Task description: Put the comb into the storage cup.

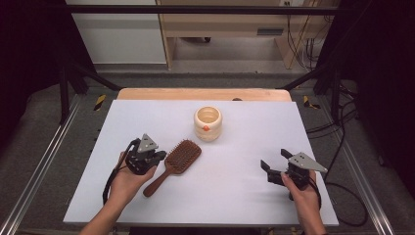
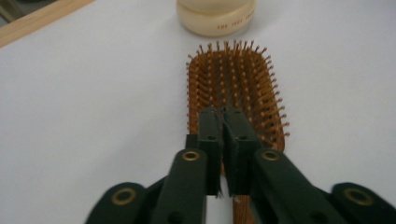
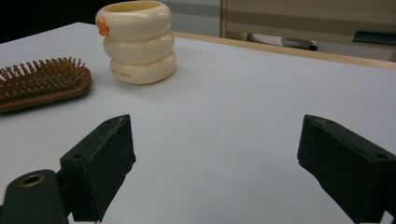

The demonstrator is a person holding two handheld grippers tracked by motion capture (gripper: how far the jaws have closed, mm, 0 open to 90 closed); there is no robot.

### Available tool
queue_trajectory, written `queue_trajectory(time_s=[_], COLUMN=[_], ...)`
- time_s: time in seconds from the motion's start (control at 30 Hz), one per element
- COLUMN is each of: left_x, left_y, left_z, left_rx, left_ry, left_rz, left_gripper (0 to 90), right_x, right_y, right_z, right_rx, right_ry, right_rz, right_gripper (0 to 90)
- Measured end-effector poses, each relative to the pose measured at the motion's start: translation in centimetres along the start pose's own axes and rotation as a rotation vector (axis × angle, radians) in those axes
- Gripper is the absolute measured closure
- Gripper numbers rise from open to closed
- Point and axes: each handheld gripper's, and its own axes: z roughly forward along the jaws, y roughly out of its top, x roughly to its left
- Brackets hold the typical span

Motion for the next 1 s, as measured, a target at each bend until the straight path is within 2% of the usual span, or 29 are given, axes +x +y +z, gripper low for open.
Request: queue_trajectory(time_s=[0.07, 0.13, 0.2, 0.33, 0.47, 0.5, 0.57, 0.87, 1.0], left_x=[-0.4, -0.7, -1.0, -1.2, -1.5, -1.6, -1.8, -1.7, -1.6], left_y=[0.0, 0.0, -0.2, -0.4, -0.6, -0.6, -0.7, -0.9, -1.2], left_z=[-0.1, -0.2, -0.1, 0.4, 1.0, 1.1, 1.3, 1.9, 2.3], left_rx=[0.016, 0.029, 0.031, 0.058, 0.096, 0.100, 0.116, 0.160, 0.172], left_ry=[0.000, 0.017, 0.030, 0.026, -0.007, -0.007, -0.006, -0.022, -0.012], left_rz=[-0.001, 0.001, -0.012, -0.038, -0.037, -0.035, -0.033, -0.042, -0.047], left_gripper=[77.5, 66.1, 55.2, 34.3, 19.7, 18.6, 10.9, 7.5, 7.0], right_x=[0.0, 0.0, 0.0, 0.0, 0.0, 0.0, 0.0, 0.0, 0.1], right_y=[0.0, 0.0, 0.0, 0.0, 0.0, 0.0, 0.0, 0.0, 0.0], right_z=[0.0, 0.0, 0.0, 0.0, 0.0, 0.0, 0.1, 0.1, 0.1], right_rx=[-0.002, 0.000, 0.000, 0.002, 0.003, 0.004, 0.003, 0.008, 0.010], right_ry=[-0.001, 0.001, 0.001, 0.001, 0.002, 0.000, 0.000, 0.001, 0.001], right_rz=[0.000, -0.001, -0.002, -0.002, -0.001, -0.001, -0.002, -0.001, -0.001], right_gripper=[11.1, 11.0, 11.0, 11.0, 10.9, 10.8, 10.8, 10.7, 10.5])
